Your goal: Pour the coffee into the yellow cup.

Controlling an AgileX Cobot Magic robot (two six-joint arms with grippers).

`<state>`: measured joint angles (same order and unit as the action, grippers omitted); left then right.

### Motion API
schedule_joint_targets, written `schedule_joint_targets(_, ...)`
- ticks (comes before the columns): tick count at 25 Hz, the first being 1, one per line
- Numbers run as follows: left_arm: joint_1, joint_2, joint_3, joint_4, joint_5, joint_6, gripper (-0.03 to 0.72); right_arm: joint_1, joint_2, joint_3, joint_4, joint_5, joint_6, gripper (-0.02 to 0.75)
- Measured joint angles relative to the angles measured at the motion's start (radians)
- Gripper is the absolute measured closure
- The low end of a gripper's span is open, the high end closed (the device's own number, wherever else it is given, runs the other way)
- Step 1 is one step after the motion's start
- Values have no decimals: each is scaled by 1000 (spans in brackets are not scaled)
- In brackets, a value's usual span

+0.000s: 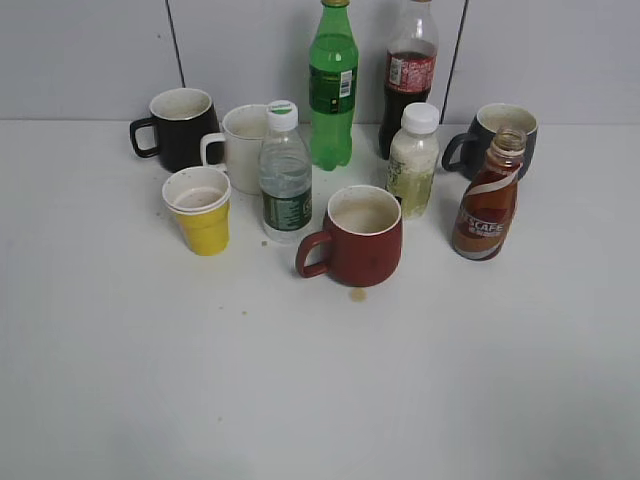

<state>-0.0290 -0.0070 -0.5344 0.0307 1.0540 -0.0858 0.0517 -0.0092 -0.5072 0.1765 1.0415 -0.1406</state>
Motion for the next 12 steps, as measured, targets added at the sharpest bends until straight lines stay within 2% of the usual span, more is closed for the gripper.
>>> schedule_joint_targets(12, 0, 0, 0, 0, 0, 0, 448, 0, 0, 0, 0, 0, 1, 150)
